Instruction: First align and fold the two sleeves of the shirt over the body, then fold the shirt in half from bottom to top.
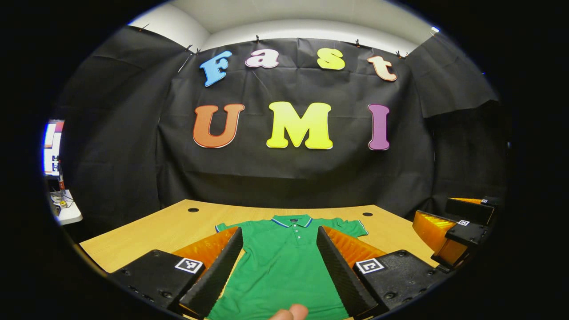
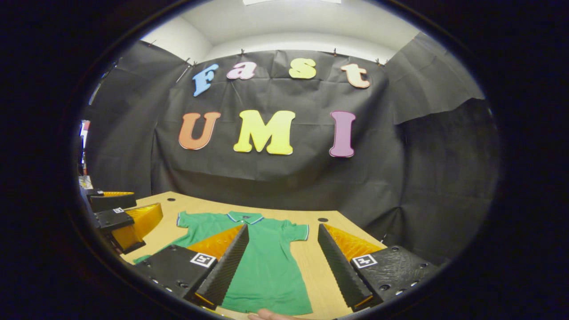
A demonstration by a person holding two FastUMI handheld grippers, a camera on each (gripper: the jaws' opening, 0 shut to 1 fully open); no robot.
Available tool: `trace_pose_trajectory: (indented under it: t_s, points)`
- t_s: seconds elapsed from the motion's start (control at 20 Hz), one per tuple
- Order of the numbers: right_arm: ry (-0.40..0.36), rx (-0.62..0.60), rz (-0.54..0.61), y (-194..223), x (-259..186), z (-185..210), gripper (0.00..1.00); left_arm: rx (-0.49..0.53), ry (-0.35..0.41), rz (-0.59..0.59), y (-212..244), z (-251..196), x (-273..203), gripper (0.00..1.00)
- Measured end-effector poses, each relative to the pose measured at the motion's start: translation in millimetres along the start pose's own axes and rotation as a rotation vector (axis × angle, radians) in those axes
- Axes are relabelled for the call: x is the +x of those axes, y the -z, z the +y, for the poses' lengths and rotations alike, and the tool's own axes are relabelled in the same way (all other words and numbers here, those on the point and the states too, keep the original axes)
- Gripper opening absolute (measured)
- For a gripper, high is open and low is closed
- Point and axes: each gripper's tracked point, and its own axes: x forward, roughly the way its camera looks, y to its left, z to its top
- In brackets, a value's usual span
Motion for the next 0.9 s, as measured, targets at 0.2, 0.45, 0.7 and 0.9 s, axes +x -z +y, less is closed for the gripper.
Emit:
trace_pose_trajectory:
  t_s: [0.2, 0.45, 0.7, 0.9]
  points:
    - [0.01, -0.022, 0.004, 7.4, 3.8, -4.2, 0.95, -0.008, -0.003, 0.026, 9.3, 5.3, 5.8, 1.0]
    - [0.023, -0.016, 0.029, 18.0, 16.0, -12.9, 0.95, -0.016, -0.033, 0.05, 16.2, 18.2, 10.5, 1.0]
    - [0.042, -0.051, 0.057, 17.6, 66.3, -26.0, 0.96, -0.009, -0.029, 0.042, 15.1, 17.1, 11.3, 1.0]
    - [0.052, -0.05, 0.132, 23.4, 141.1, -37.4, 0.95, -0.015, -0.022, 0.047, 18.5, 17.4, 14.6, 1.0]
